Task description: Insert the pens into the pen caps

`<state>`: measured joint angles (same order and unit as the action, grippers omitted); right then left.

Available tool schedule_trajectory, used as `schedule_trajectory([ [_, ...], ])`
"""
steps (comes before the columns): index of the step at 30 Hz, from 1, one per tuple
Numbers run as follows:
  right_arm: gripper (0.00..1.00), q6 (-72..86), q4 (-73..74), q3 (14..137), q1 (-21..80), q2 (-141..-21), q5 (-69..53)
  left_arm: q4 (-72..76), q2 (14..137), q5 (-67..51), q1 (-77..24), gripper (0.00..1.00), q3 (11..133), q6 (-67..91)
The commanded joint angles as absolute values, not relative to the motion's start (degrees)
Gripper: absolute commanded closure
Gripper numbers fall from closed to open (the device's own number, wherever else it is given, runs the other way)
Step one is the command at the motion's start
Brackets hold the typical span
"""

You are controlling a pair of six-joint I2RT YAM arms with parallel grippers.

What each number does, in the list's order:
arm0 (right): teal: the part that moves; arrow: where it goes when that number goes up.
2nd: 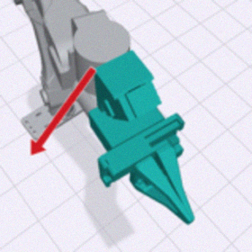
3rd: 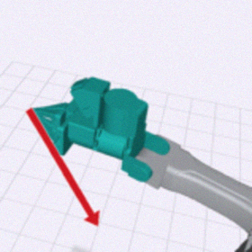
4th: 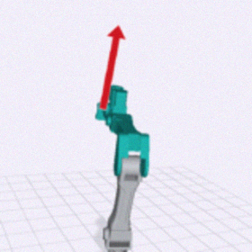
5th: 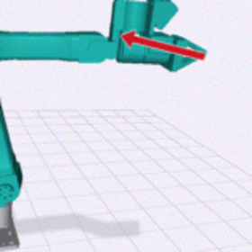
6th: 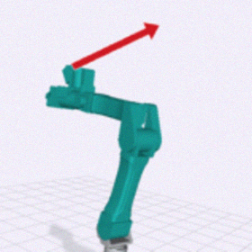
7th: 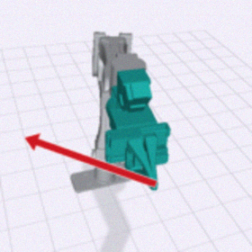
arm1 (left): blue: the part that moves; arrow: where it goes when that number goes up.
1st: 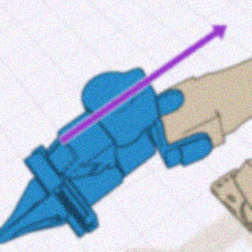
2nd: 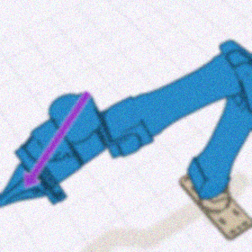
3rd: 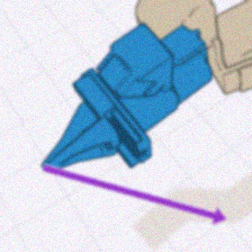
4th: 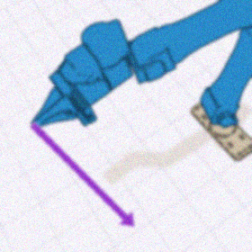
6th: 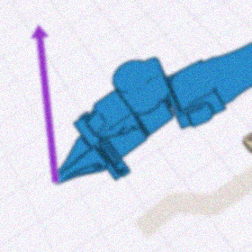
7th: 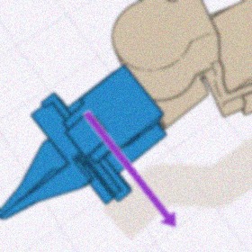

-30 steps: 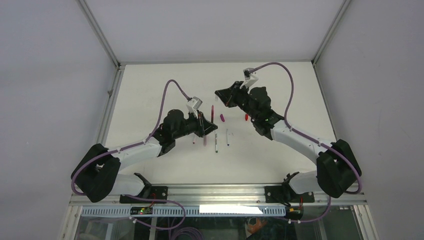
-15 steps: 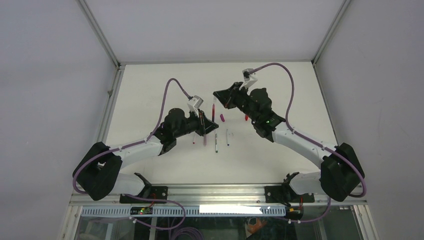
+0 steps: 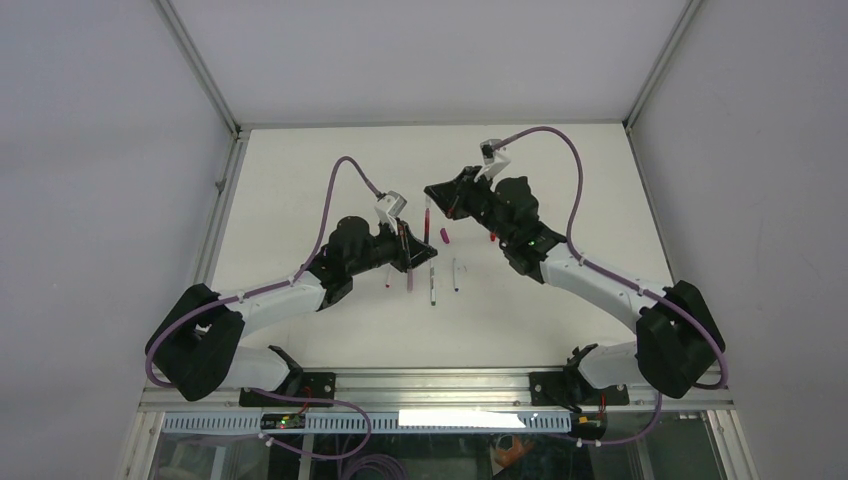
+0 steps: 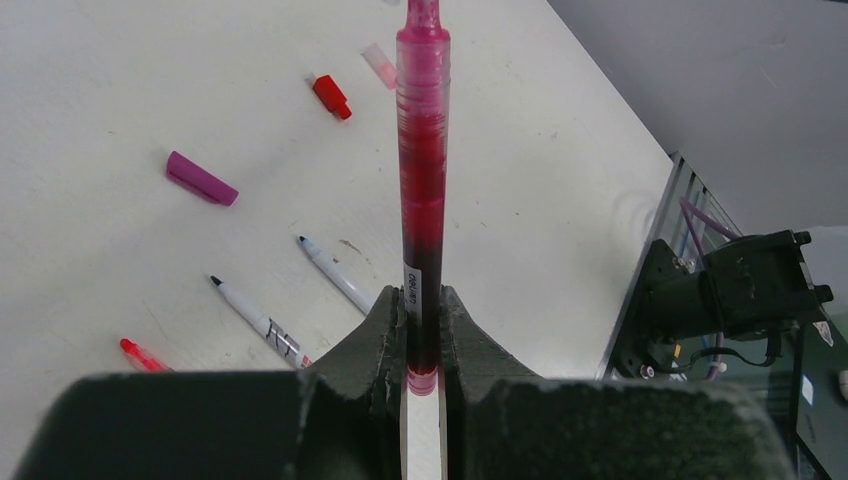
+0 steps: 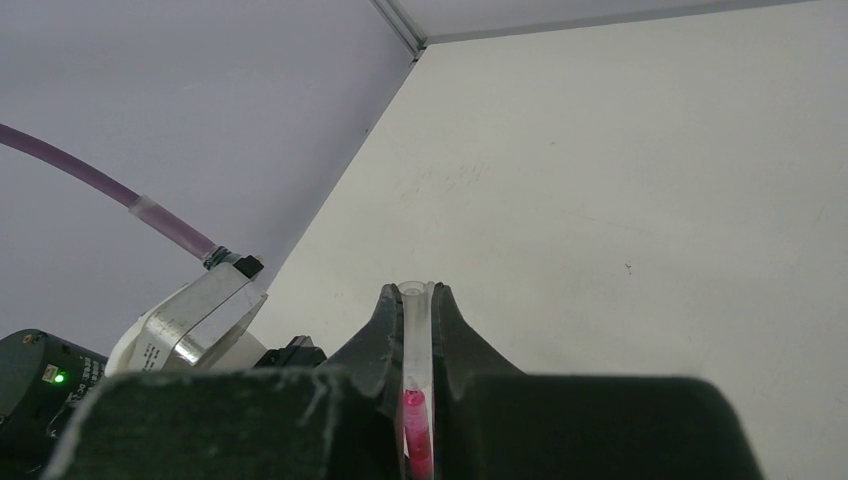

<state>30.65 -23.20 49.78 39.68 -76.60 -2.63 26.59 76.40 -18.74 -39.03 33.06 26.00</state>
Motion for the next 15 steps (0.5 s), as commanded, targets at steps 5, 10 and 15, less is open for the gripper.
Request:
schedule_trajectory([
  [5,1.0,29.36,-25.88,49.57,40.3,-77.61,-2.71,30.13,75.87,-20.78,-39.35,1.0,34.54,25.07],
  [10,1.0,28.98,-24.48,49.27,40.75,-76.71,-3.0,28.88,75.31,-19.99,-39.37,1.0,34.76,24.08],
  [15,1.0,28.09,-22.25,48.33,41.08,-75.27,-2.91,27.57,74.39,-18.84,-39.33,1.0,34.8,23.11],
])
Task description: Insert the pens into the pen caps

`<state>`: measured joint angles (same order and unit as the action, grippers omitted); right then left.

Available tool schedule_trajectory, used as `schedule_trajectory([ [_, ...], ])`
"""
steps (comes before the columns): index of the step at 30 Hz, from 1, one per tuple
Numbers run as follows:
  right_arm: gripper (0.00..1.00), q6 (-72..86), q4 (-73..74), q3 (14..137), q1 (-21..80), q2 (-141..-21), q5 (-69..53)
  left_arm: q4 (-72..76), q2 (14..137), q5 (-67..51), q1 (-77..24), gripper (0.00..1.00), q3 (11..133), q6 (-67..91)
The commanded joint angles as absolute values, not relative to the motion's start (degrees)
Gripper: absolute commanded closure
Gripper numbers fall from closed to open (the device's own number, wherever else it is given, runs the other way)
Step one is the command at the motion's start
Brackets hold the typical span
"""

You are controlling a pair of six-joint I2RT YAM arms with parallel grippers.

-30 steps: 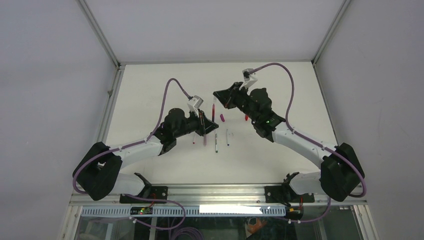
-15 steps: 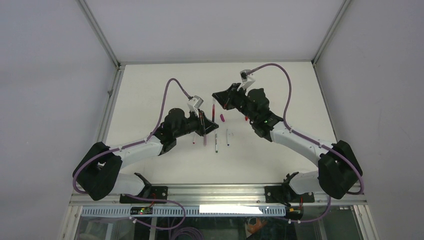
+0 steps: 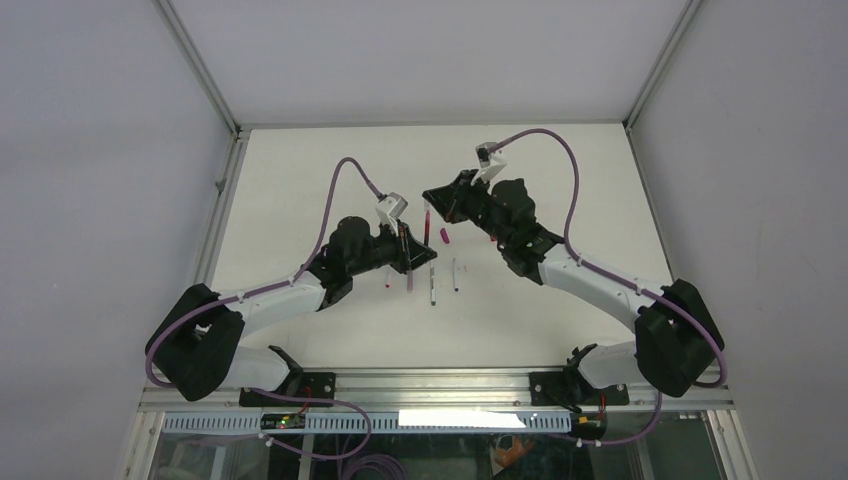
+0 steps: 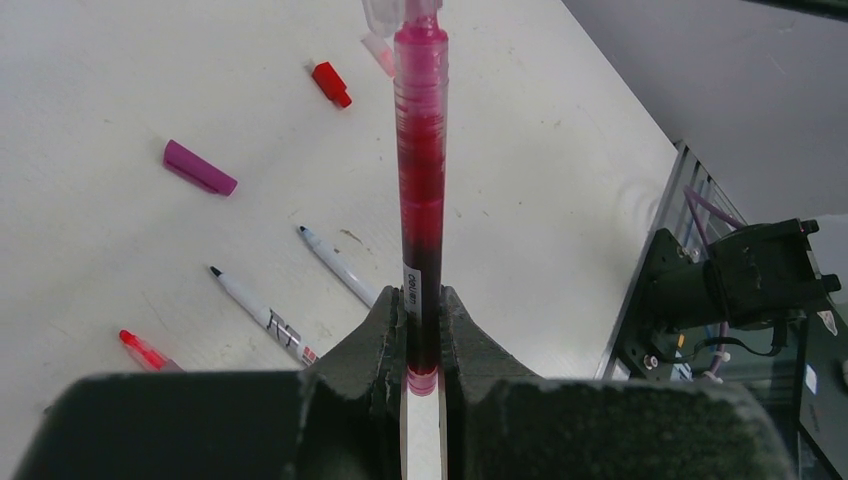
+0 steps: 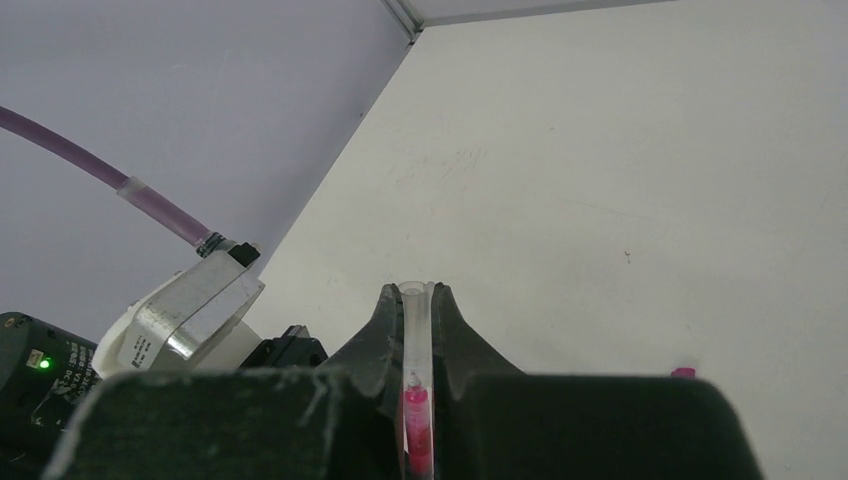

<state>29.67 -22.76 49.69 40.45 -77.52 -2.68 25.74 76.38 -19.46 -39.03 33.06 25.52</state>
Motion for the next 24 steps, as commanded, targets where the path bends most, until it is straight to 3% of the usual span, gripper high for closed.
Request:
schedule_trajectory([
  [1,1.0,27.96,-22.11,47.95,41.13,-74.9,-2.84,27.37,74.3,-18.61,-39.34,1.0,34.8,22.96],
  [24,1.0,26.91,-19.6,45.39,42.48,-72.53,-2.62,20.52,72.11,-14.02,-39.36,1.0,39.91,16.94],
])
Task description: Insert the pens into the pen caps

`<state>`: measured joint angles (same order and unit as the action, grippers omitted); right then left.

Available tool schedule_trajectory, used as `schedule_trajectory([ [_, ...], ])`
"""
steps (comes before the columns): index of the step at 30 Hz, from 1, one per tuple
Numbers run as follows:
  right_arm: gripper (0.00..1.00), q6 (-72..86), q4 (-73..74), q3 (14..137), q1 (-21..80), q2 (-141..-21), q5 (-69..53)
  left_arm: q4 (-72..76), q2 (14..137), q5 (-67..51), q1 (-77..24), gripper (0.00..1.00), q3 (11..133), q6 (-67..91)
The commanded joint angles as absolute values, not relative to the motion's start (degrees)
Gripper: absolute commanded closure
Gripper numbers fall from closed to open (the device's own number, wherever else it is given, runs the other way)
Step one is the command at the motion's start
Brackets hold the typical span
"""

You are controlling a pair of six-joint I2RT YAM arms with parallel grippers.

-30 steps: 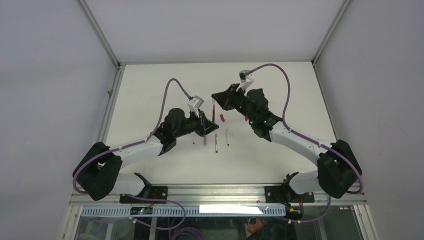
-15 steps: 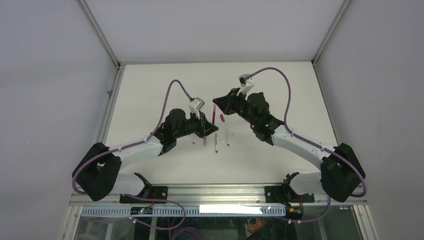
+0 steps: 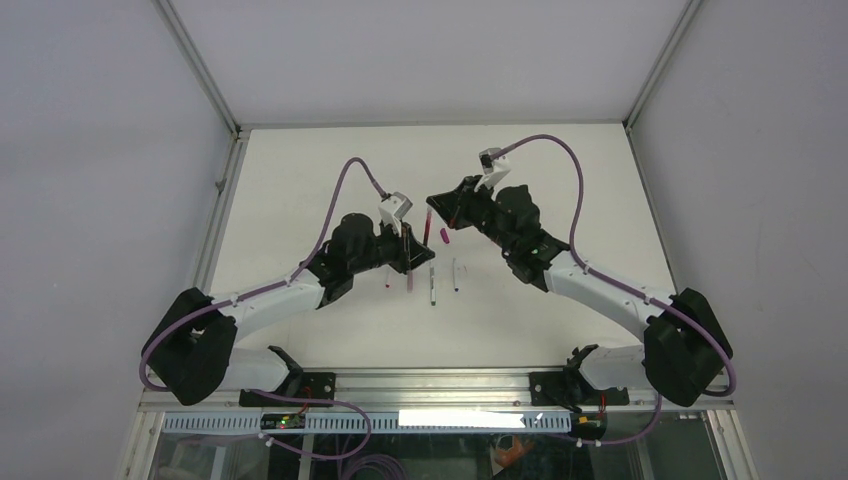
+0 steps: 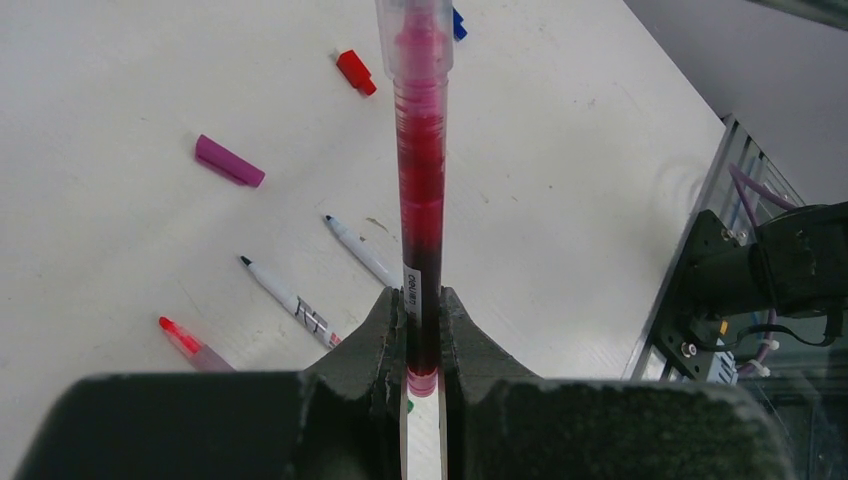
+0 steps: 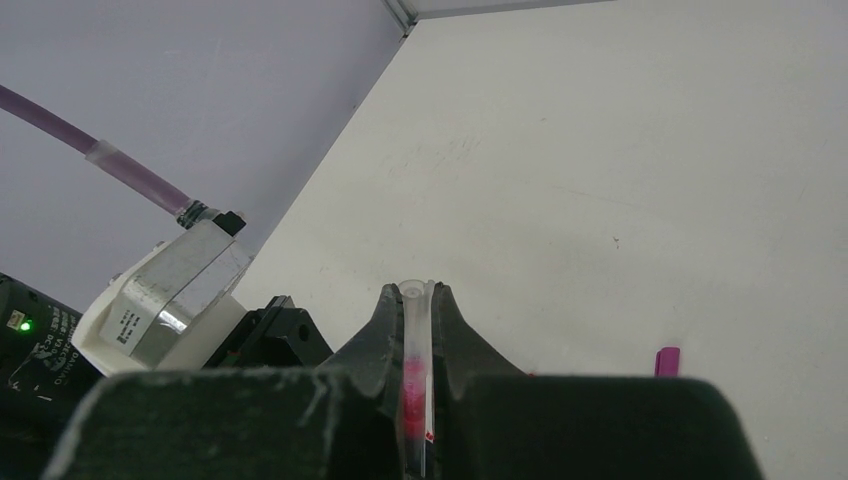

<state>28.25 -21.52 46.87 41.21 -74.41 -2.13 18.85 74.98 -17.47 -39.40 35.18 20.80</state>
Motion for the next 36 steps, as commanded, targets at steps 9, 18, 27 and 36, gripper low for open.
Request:
schedule_trajectory([
  [9,1.0,26.78,-18.64,43.14,44.81,-72.34,-0.91,18.63,72.14,-11.38,-39.29,1.0,42.8,14.42],
  [18,1.0,27.22,-19.59,41.26,49.52,-74.28,4.21,17.4,72.77,-10.47,-39.04,1.0,46.97,12.34],
  [27,1.0,26.21,-17.88,40.19,51.95,-75.78,6.27,15.19,70.33,-9.12,-38.05,1.0,49.2,9.52],
  [36,1.0,27.25,-16.21,39.42,54.46,-79.42,7.46,14.46,68.21,-8.97,-37.29,1.0,50.1,7.79],
])
